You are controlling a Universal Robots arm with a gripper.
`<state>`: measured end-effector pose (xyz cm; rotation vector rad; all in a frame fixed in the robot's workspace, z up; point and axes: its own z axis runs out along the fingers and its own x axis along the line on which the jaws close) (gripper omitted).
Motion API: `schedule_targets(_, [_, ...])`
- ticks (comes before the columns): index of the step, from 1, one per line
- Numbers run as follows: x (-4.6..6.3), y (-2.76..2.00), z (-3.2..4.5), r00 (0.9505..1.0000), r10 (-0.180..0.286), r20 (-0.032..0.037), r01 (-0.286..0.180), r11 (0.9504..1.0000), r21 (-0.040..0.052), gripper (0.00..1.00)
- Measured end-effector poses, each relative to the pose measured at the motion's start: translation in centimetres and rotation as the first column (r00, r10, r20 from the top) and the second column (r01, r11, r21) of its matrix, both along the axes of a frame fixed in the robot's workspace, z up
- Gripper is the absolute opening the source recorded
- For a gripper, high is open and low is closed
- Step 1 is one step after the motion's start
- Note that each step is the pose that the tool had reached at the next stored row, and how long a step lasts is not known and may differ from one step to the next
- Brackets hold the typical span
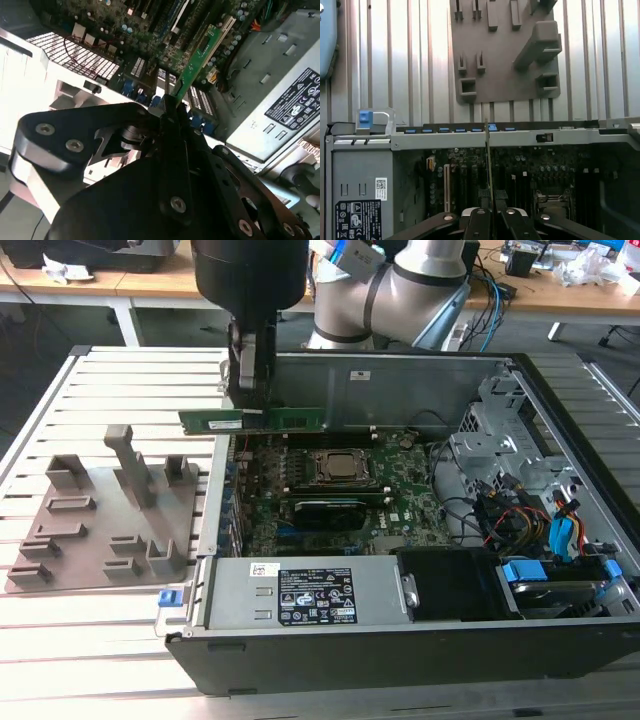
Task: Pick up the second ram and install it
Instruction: 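Pick up the second ram and move it above second insertion slot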
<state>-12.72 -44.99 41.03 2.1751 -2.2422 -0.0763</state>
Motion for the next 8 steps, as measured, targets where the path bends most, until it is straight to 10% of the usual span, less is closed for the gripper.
schedule_targets(8, [3.6,0.01,0.0,1.0,0.0,0.0,0.0,1.0,0.0001,0.14])
